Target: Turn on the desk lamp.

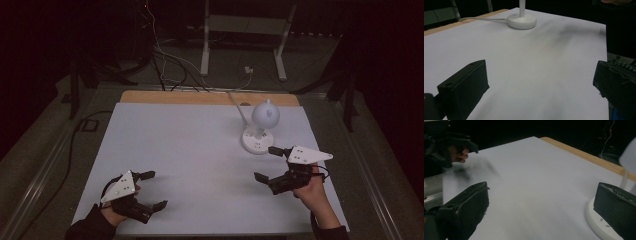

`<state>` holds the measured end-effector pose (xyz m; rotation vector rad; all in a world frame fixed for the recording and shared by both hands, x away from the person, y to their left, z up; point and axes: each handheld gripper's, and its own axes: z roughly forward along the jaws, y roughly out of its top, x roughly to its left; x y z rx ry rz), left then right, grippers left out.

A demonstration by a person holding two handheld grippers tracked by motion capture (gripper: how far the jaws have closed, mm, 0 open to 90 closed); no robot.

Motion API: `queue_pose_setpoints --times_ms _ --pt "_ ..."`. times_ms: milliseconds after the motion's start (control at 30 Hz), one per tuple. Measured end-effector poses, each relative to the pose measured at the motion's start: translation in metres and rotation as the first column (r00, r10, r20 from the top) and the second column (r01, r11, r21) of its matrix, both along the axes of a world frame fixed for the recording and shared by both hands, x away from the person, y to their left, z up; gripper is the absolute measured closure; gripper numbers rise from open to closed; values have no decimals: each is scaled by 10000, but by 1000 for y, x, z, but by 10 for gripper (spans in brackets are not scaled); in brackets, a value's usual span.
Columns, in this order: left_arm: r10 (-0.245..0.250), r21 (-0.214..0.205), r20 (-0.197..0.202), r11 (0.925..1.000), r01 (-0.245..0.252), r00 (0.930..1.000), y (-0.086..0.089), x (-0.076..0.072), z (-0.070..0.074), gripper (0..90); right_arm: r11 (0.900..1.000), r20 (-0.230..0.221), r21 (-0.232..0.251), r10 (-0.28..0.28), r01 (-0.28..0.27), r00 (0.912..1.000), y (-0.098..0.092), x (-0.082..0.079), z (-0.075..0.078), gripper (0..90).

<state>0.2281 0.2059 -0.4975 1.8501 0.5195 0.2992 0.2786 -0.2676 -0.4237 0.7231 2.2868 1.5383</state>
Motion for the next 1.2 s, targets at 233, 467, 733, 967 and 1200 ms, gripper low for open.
queue_pose_setpoints --times_ms 233,467,733,967,1200 --pt "4 38 11 10000 -4 10000 0 0 0 4 9993 16 15 -387 387 9993 -9 10 4 0" --pt "6 14 -1 10000 -6 10000 0 0 0 4 9966 10 33 -829 829 9966 -21 18 4 0" --pt "5 -12 -14 10000 -5 10000 0 0 0 4 9929 -132 -232 -1174 1171 9930 -33 35 -2 0" --pt "-3 -13 -22 10000 3 10000 0 0 0 4 9880 -449 -335 -1522 1508 9873 -43 47 -9 0" --pt "-4 -9 -12 10000 4 10000 0 0 0 4 9849 -786 -334 -1718 1696 9820 -55 59 -14 0"
